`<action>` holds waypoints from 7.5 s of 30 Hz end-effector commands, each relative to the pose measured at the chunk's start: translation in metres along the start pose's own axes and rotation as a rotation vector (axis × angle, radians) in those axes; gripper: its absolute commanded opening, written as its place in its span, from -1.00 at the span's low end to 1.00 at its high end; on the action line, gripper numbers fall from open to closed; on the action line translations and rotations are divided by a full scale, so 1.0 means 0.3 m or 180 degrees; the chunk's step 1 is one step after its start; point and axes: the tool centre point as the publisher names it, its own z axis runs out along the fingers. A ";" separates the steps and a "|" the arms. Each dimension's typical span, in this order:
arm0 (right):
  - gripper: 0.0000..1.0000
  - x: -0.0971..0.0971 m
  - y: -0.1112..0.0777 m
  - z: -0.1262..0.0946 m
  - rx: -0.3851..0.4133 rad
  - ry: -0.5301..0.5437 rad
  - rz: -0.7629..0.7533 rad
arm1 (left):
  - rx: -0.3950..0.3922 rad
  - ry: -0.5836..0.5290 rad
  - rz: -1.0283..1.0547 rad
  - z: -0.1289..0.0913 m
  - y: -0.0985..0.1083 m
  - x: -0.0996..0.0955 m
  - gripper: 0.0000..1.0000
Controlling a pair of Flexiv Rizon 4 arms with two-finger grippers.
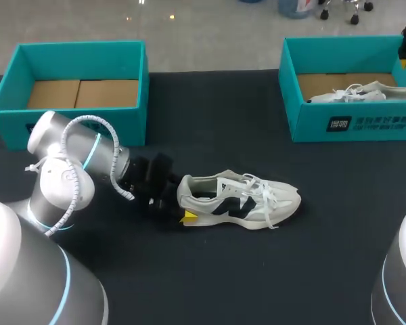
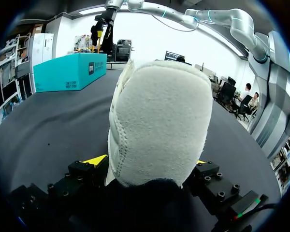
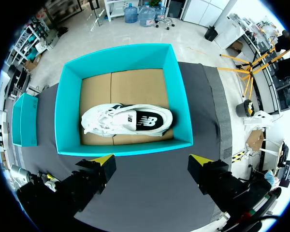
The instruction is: Take the shoe out of the shoebox, open the shoe tongue, remove and reinsert the insole, then place the shoe into the shoebox
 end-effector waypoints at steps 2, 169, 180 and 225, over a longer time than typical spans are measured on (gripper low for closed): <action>1.00 -0.001 0.001 0.001 0.0002 -0.0001 -0.0001 | -0.0005 0.0000 -0.0001 0.000 0.007 -0.005 -1.00; 1.00 1.489 -1.002 0.185 0.0033 -0.0388 -0.0403 | -0.0005 0.0000 -0.0001 0.000 0.007 -0.005 -1.00; 1.00 1.463 -0.951 0.260 0.0102 -0.0654 -0.0454 | -0.0005 0.0000 -0.0001 0.000 0.007 -0.005 -1.00; -1.00 1.170 -0.831 0.246 0.0553 0.0331 0.0103 | -0.0005 0.0000 -0.0001 0.000 0.007 -0.005 -1.00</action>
